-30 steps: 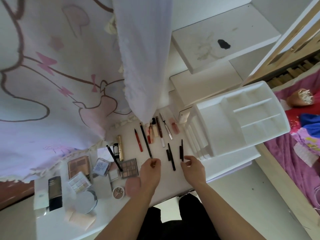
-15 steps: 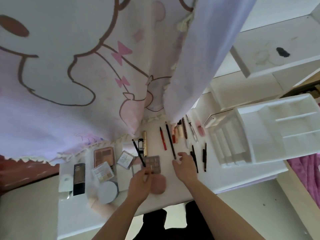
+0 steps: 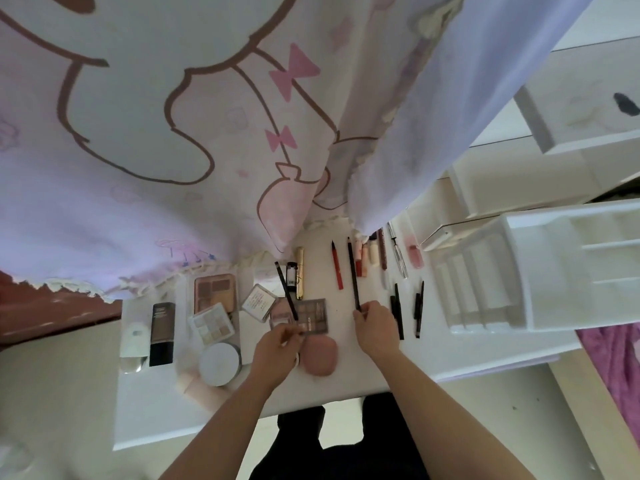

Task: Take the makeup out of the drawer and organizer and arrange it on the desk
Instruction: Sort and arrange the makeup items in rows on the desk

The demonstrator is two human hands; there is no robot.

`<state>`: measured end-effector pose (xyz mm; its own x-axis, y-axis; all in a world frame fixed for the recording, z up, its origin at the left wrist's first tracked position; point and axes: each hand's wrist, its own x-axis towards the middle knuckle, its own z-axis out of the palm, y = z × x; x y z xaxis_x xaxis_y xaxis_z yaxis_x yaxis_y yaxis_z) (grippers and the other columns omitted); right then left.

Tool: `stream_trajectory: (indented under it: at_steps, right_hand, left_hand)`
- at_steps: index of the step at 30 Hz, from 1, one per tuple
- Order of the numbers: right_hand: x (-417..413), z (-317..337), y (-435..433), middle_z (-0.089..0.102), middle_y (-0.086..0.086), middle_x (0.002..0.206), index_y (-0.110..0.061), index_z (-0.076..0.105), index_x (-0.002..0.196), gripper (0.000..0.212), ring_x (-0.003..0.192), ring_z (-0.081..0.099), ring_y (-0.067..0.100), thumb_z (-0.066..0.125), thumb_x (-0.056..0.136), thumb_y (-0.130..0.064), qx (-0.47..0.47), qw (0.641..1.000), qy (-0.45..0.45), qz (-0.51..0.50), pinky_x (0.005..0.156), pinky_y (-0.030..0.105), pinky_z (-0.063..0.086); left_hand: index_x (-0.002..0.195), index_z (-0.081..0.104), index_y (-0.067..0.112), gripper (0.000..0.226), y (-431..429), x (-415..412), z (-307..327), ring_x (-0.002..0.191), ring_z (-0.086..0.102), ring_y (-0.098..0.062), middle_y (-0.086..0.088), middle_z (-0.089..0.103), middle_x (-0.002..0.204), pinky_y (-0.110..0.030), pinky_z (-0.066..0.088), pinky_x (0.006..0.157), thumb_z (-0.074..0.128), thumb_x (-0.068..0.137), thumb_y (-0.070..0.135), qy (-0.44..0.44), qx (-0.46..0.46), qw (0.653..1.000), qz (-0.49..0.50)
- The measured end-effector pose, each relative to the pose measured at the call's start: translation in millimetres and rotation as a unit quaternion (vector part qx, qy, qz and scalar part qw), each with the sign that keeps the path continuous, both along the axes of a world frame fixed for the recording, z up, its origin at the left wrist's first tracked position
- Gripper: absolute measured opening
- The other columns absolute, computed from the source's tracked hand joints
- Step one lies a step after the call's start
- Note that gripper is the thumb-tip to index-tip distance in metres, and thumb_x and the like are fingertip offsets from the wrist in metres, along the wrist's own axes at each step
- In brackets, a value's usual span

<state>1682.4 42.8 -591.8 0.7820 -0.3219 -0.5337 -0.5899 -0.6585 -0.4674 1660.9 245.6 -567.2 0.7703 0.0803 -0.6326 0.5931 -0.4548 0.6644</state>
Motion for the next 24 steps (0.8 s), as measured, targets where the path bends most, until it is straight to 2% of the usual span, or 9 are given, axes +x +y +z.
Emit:
stream_trajectory:
  at_steps: [3, 8, 12, 15, 17, 19, 22, 24]
  right_hand:
    - [-5, 4, -1, 0.064, 0.008, 0.115, -0.008, 0.059, 0.12, 0.027, 0.103, 0.061, 0.025, 0.05, 0.102, -0.026, 0.053, 0.998, -0.016, -0.014, 0.08, 0.028, 0.042]
    - [-20, 9, -9, 0.063, 0.007, 0.111, -0.011, 0.057, 0.118, 0.025, 0.097, 0.06, 0.02, 0.049, 0.101, -0.027, 0.071, 0.997, -0.024, -0.03, 0.083, 0.031, 0.046]
    - [-25, 11, -18, 0.062, 0.005, 0.115, -0.014, 0.058, 0.119, 0.025, 0.1, 0.06, 0.021, 0.05, 0.101, -0.03, 0.048, 0.998, -0.007, -0.03, 0.083, 0.03, 0.044]
    - [-25, 14, -13, 0.056, 0.003, 0.12, -0.019, 0.052, 0.126, 0.03, 0.104, 0.061, 0.022, 0.053, 0.099, -0.032, 0.02, 0.999, -0.011, -0.029, 0.083, 0.032, 0.046]
    - [-23, 15, -7, 0.051, 0.004, 0.122, -0.02, 0.049, 0.129, 0.036, 0.108, 0.058, 0.023, 0.056, 0.097, -0.032, -0.017, 0.998, -0.054, 0.026, 0.085, 0.035, 0.05]
    - [-17, 17, 3, 0.049, 0.005, 0.124, -0.02, 0.047, 0.133, 0.042, 0.112, 0.056, 0.024, 0.059, 0.095, -0.032, -0.014, 0.99, -0.088, 0.106, 0.087, 0.035, 0.05]
    - [4, 17, 21, 0.042, 0.008, 0.134, -0.027, 0.033, 0.148, 0.062, 0.121, 0.05, 0.026, 0.061, 0.094, -0.038, 0.012, 0.976, -0.05, 0.213, 0.092, 0.039, 0.049]
    - [18, 15, 33, 0.037, 0.011, 0.136, -0.032, 0.021, 0.153, 0.079, 0.121, 0.048, 0.03, 0.065, 0.089, -0.048, -0.009, 0.962, -0.006, 0.274, 0.094, 0.044, 0.049]
  left_hand:
    - [0.094, 0.07, 0.02, 0.019, -2, 3, 4, 0.049, 0.05, -0.018, -0.002, 0.065, 0.068, -0.027, 0.04, 0.053, 0.053, 0.096, 0.012, 0.01, -0.01, 1.0, 0.026]
    - [0.094, 0.07, 0.02, 0.019, -7, 6, 13, 0.06, 0.056, -0.018, -0.004, 0.071, 0.085, -0.018, 0.041, 0.052, 0.053, 0.096, 0.011, 0.007, 0.009, 1.0, 0.021]
    - [0.096, 0.071, 0.019, 0.019, -9, 4, 15, 0.069, 0.059, -0.019, 0.001, 0.07, 0.088, -0.022, 0.043, 0.06, 0.054, 0.096, 0.012, 0.01, -0.004, 1.0, 0.028]
    - [0.094, 0.071, 0.02, 0.019, -8, 1, 15, 0.054, 0.054, -0.013, -0.002, 0.069, 0.078, -0.025, 0.041, 0.054, 0.054, 0.096, 0.013, 0.009, -0.006, 0.999, 0.04]
    - [0.091, 0.07, 0.018, 0.017, -7, 0, 15, 0.047, 0.048, -0.014, -0.003, 0.063, 0.068, -0.025, 0.039, 0.052, 0.054, 0.097, 0.014, 0.011, -0.017, 0.998, 0.065]
    - [0.09, 0.069, 0.017, 0.015, -4, -2, 14, 0.056, 0.052, -0.017, -0.004, 0.064, 0.071, -0.027, 0.042, 0.056, 0.056, 0.096, 0.017, 0.013, -0.023, 0.996, 0.082]
    - [0.092, 0.069, 0.021, 0.013, 5, -6, 10, 0.075, 0.059, -0.019, -0.002, 0.07, 0.088, -0.034, 0.048, 0.073, 0.057, 0.095, 0.02, 0.028, -0.035, 0.995, 0.091]
    - [0.098, 0.069, 0.019, 0.011, 11, -8, 6, 0.087, 0.063, -0.019, -0.001, 0.07, 0.098, -0.032, 0.049, 0.079, 0.058, 0.096, 0.02, 0.04, -0.043, 0.992, 0.11]
